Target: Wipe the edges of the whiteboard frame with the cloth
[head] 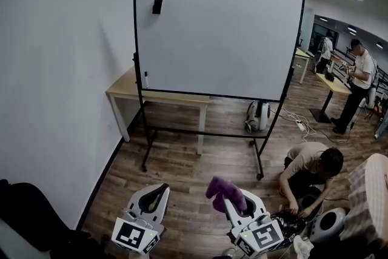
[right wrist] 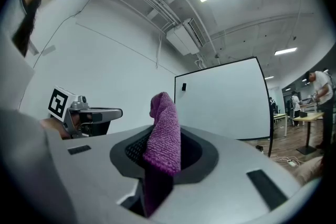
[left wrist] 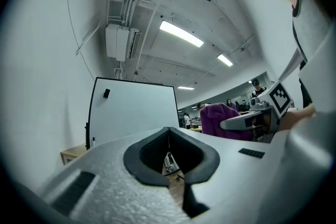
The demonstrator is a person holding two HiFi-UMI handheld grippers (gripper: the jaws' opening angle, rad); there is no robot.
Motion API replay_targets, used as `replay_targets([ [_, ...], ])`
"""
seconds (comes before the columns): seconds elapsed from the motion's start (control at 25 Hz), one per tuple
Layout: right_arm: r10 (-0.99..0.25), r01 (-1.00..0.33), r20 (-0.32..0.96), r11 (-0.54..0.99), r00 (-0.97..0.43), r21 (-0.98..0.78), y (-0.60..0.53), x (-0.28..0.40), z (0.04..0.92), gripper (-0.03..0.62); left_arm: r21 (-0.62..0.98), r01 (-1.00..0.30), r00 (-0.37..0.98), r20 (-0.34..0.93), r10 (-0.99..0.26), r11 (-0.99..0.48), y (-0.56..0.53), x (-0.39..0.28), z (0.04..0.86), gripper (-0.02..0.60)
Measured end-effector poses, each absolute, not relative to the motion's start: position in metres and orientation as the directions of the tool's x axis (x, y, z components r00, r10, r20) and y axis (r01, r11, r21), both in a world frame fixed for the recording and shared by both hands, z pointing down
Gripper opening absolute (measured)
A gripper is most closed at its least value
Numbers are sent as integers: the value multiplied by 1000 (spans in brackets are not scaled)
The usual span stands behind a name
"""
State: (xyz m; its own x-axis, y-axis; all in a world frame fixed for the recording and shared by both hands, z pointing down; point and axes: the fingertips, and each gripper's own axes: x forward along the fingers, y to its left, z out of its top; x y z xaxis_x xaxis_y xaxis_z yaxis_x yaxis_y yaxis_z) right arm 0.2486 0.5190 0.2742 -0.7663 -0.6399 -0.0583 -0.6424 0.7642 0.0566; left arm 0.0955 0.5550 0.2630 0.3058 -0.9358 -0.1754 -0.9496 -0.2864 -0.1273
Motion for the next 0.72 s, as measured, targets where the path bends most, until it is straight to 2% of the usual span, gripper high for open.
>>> replay_targets([
  [0.72,-621,-624,-66,780,-781,41,463,240,268,80,-108,-955,292,-200,-935,-275,497,79,257,17],
])
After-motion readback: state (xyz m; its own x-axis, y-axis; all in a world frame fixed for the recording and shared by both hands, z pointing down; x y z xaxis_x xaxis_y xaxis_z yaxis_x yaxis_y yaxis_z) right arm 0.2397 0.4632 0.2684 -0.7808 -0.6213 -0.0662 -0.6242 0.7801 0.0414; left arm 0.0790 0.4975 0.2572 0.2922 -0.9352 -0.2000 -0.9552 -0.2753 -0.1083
